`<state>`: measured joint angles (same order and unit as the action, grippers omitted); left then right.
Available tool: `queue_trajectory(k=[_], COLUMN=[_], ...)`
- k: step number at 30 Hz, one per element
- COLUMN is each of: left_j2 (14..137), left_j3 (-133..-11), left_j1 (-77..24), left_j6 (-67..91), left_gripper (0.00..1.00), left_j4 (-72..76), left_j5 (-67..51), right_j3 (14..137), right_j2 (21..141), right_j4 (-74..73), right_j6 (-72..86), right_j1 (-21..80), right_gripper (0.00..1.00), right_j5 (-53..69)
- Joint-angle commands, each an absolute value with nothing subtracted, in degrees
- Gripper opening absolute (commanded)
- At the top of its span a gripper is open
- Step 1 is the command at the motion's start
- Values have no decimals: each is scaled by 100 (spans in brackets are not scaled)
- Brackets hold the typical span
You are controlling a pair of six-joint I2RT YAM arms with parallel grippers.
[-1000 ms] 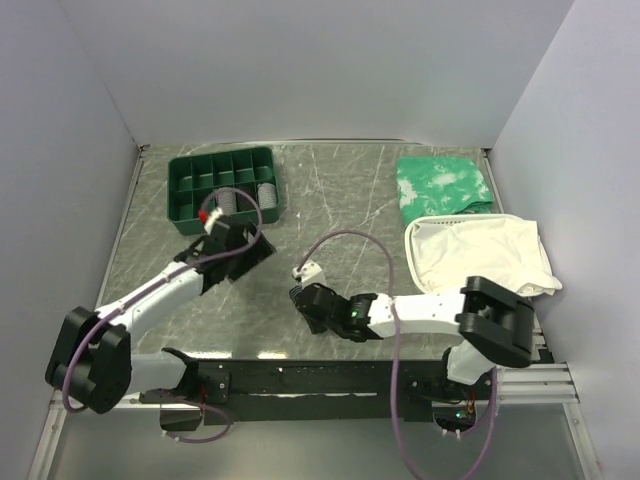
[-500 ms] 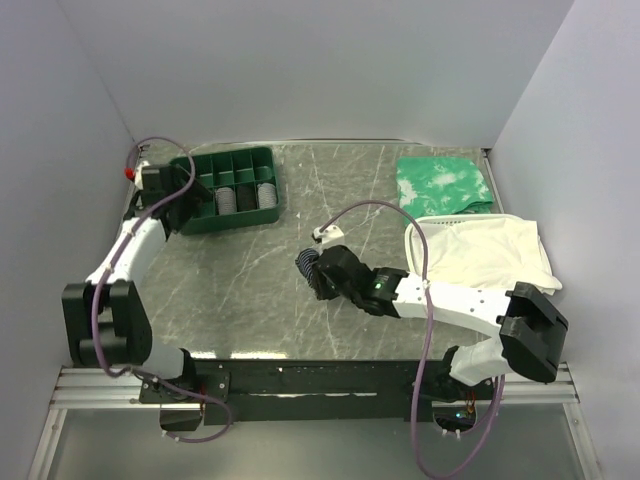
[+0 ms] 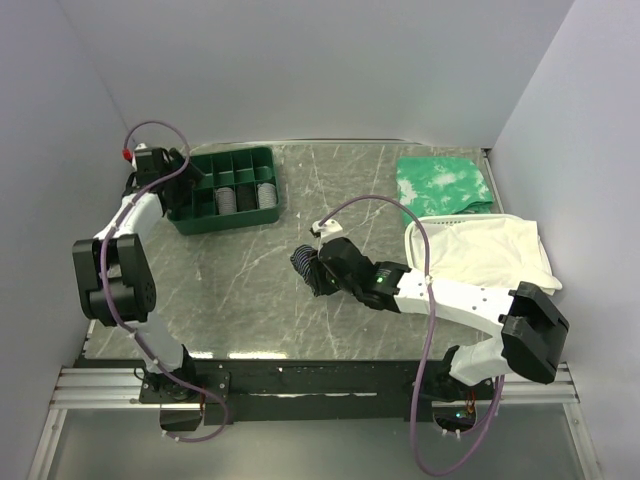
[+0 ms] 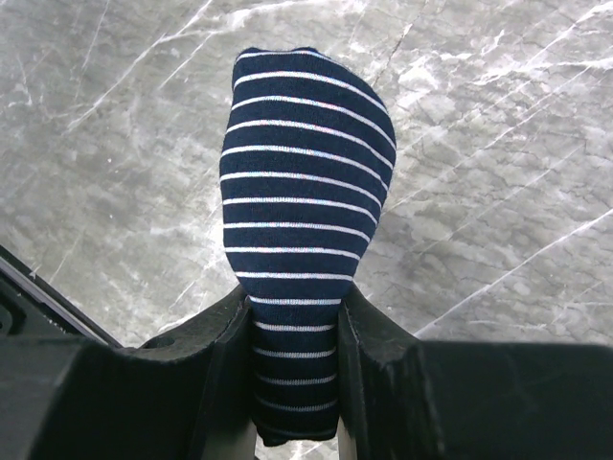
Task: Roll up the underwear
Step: Pick up the underwear from the center of the board, then move the storage box to the center of the board.
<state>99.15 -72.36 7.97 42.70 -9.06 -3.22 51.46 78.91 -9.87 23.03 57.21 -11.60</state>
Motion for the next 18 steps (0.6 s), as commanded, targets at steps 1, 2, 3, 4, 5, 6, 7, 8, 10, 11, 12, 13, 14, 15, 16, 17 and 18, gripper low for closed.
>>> queue_trajectory(k=[1, 2, 3, 4, 5, 6, 7, 8, 10, 11, 12, 13, 14, 15, 16, 17, 18], left_j2=[10185, 10247, 10300, 10370, 10397, 10397, 10397, 10389, 10319, 10301, 10266, 10205, 10169, 10143, 10090, 10055, 10037], left_j3=[-7347, -7348, -7339, -7287, -7251, -7216, -7138, -7085, -6866, -6795, -6707, -6523, -6434, -6364, -6250, -6188, -6127], left_j1=[870, 870, 870, 870, 870, 870, 861, 870, 870, 870, 861, 861, 853, 818, 800, 774, 686], left_j6=[4096, 4078, 4087, 4096, 4157, 4175, 4210, 4288, 4333, 4411, 4438, 4447, 4456, 4447, 4439, 4430, 4395], left_gripper=[97, 97, 97, 96, 96, 96, 97, 97, 96, 96, 96, 96, 95, 96, 95, 95, 95], left_j4=[-633, -633, -659, -659, -659, -677, -685, -694, -624, -615, -598, -563, -528, -545, -588, -589, -580], left_j5=[-369, -378, -369, -369, -404, -448, -474, -579, -667, -729, -843, -931, -1001, -1098, -1125, -1177, -1265], right_j3=[5335, 5335, 5361, 5387, 5405, 5431, 5449, 5467, 5598, 5668, 5782, 5835, 5888, 6002, 6055, 6090, 6143], right_j2=[7690, 7699, 7725, 7743, 7752, 7761, 7778, 7796, 7866, 7910, 7988, 8033, 8059, 8129, 8165, 8182, 8209], right_j4=[-800, -800, -817, -826, -817, -809, -800, -791, -817, -826, -844, -852, -861, -879, -888, -888, -896], right_j6=[2232, 2232, 2224, 2198, 2197, 2189, 2171, 2171, 2110, 2092, 2066, 2031, 2013, 1987, 1960, 1943, 1916], right_j1=[5634, 5634, 5642, 5625, 5616, 5608, 5599, 5564, 5520, 5511, 5493, 5476, 5458, 5441, 5423, 5397, 5396], right_gripper=[0, 0, 0, 0, 0, 0, 0, 0, 0, 0, 0, 0, 0, 0, 0, 0, 0], right_j5=[-1099, -1090, -1090, -1081, -1090, -1099, -1090, -1081, -1046, -1046, -1063, -1072, -1081, -1072, -1081, -1090, -1099])
